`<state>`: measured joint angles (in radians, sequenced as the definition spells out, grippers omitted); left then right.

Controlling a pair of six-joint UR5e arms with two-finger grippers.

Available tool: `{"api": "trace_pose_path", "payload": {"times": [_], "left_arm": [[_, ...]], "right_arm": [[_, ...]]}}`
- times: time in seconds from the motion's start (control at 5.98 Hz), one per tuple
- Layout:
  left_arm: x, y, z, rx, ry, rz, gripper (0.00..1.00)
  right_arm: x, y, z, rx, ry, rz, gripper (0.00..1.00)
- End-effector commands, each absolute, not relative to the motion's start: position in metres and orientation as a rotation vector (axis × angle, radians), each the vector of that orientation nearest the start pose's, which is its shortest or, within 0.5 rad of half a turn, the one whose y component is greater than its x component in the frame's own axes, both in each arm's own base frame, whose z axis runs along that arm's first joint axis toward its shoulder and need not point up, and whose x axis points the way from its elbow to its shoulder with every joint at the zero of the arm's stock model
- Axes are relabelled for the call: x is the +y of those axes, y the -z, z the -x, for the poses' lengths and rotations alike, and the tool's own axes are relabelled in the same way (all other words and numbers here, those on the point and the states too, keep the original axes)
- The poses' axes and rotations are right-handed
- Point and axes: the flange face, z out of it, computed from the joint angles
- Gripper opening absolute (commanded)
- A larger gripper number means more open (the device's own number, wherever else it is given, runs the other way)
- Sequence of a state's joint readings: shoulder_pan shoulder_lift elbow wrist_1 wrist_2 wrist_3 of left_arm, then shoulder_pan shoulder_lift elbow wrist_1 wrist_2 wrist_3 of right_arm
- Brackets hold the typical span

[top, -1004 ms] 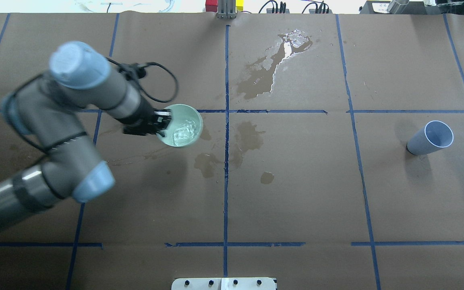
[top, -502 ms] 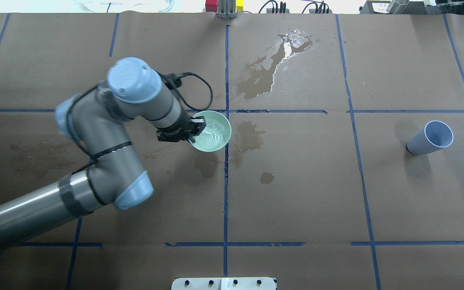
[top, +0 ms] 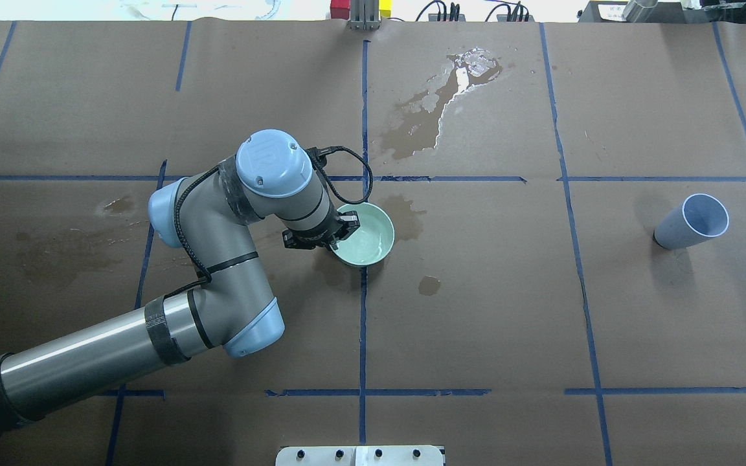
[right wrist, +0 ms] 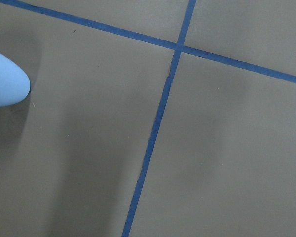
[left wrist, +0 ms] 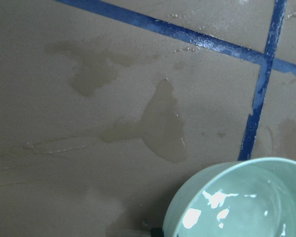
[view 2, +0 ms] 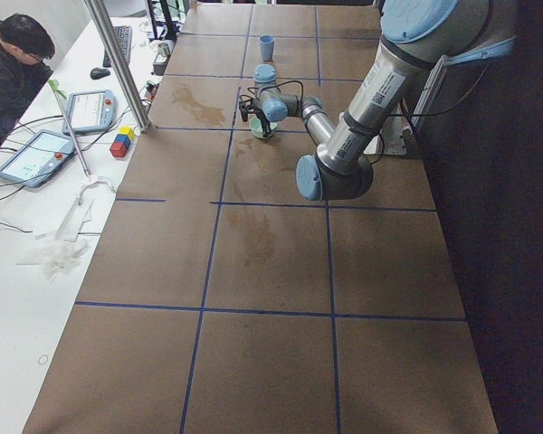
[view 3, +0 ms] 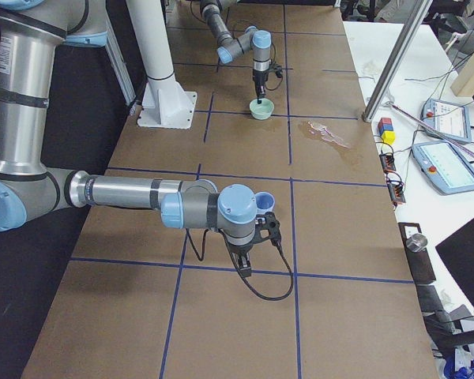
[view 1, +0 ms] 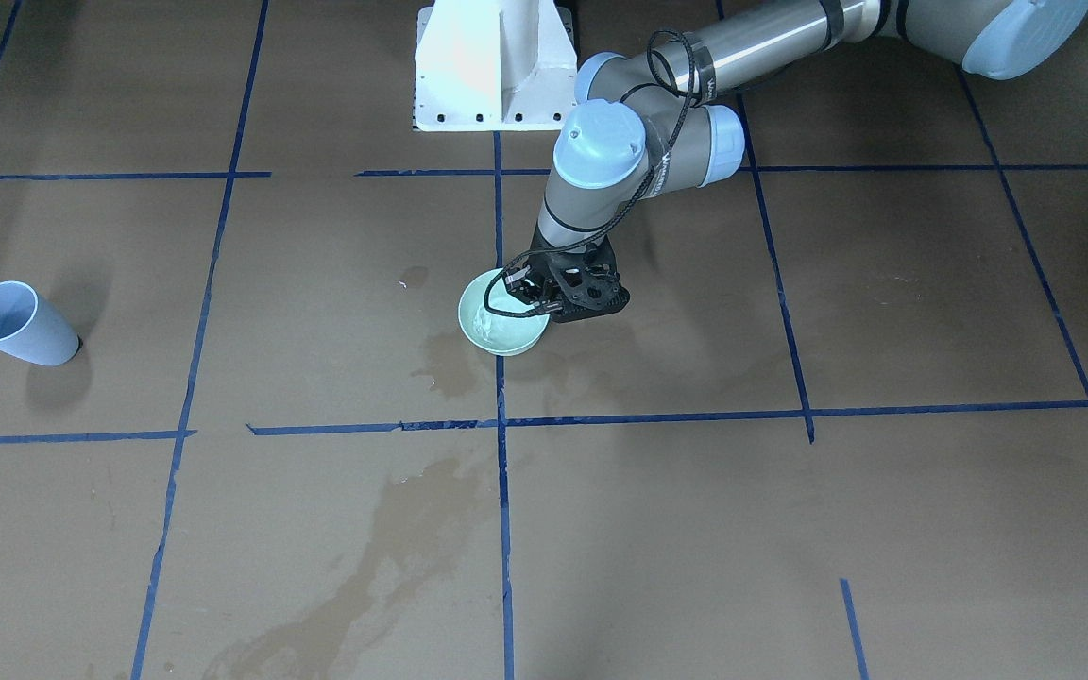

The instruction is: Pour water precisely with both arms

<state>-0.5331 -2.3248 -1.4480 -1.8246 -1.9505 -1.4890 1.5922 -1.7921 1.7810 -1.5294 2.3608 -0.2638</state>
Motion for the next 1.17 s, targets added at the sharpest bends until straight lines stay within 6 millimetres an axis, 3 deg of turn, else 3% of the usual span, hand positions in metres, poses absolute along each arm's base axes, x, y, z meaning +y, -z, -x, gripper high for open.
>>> {"api": "trace_pose_path", "payload": {"times": [0.0, 0.17, 0.33, 0.5, 0.67, 0.84, 1.0], "left_arm": [[-0.460, -0.222, -0.589, 0.940, 0.244, 0.070, 1.00], [-0.467, -0.211, -0.568, 0.963, 0.252, 0.054, 1.00], [-0.468, -0.215, -0.533, 0.961, 0.232, 0.065, 1.00], [-0.470, -0.221, -0.474, 0.957, 0.160, 0.057, 1.00], [-0.466, -0.242, -0.416, 0.945, 0.103, 0.020, 1.00], [-0.463, -0.270, -0.385, 0.925, 0.021, -0.024, 1.00], [-0.468, -0.296, -0.366, 0.899, -0.014, -0.041, 1.00]], "right_arm": [[-0.400, -0.648, -0.071, -0.780, 0.241, -0.142, 1.00], [-0.401, -0.644, -0.071, -0.778, 0.246, -0.151, 1.00], [-0.403, -0.642, -0.071, -0.780, 0.239, -0.151, 1.00], [-0.406, -0.636, -0.070, -0.779, 0.245, -0.162, 1.00], [-0.407, -0.625, -0.070, -0.776, 0.251, -0.181, 1.00], [-0.408, -0.607, -0.069, -0.791, 0.223, -0.195, 1.00], [-0.411, -0.569, -0.054, -0.810, 0.160, -0.199, 1.00]]}}
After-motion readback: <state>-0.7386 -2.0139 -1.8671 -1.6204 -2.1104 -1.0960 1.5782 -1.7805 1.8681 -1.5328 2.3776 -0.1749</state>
